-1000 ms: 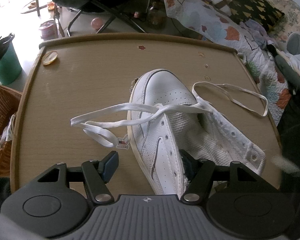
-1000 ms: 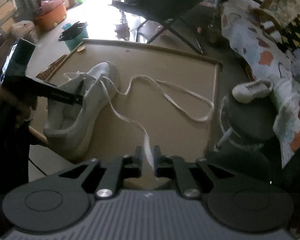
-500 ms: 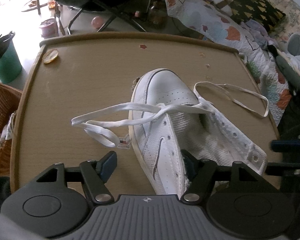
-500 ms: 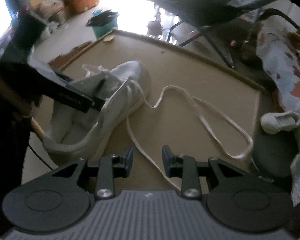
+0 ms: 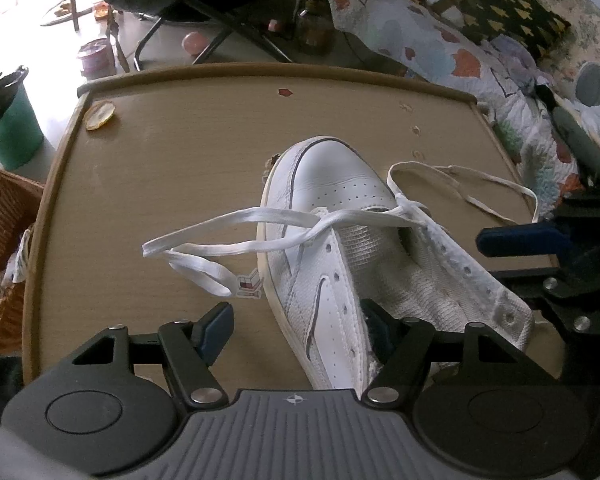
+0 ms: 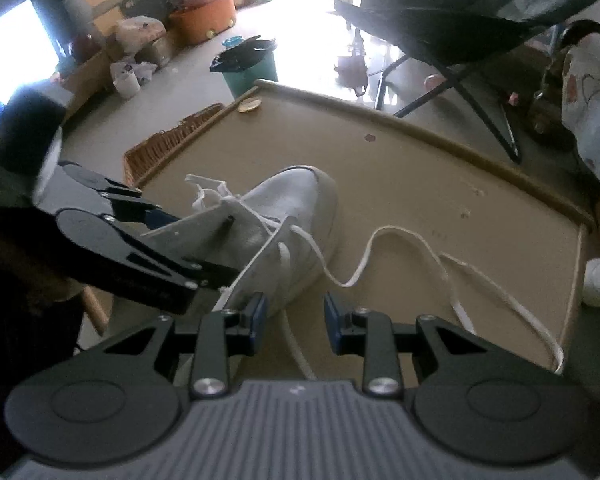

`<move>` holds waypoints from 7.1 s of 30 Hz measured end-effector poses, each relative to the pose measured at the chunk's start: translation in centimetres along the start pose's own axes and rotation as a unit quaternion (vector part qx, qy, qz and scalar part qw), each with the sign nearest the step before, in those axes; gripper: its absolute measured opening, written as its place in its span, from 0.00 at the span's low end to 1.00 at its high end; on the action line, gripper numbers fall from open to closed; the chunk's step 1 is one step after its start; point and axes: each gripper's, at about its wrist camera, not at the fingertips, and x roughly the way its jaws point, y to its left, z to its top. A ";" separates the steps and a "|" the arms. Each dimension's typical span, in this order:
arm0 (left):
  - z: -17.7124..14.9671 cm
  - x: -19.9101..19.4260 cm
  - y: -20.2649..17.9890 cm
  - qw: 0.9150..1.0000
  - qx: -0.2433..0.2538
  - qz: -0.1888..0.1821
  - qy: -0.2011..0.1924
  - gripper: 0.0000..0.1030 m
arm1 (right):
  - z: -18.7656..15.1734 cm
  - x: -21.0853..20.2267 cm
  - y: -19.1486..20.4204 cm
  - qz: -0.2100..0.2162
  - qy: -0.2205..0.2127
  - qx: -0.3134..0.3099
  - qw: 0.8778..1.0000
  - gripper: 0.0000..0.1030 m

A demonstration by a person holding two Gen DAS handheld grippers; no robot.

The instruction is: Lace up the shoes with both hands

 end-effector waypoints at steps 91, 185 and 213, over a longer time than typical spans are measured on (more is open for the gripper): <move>-0.4 0.2 0.3 1.000 -0.005 -0.006 -0.007 0.73 | 0.0 5.6 -1.1 0.002 0.028 -0.100 0.995 0.16; -0.7 0.2 0.5 1.000 -0.003 -0.016 -0.017 0.75 | -4.3 1.7 1.0 -0.012 0.111 -0.109 0.988 0.00; -0.6 0.3 0.8 1.000 -0.003 -0.016 -0.017 0.75 | -6.8 0.0 1.8 0.016 0.143 -0.097 0.985 0.00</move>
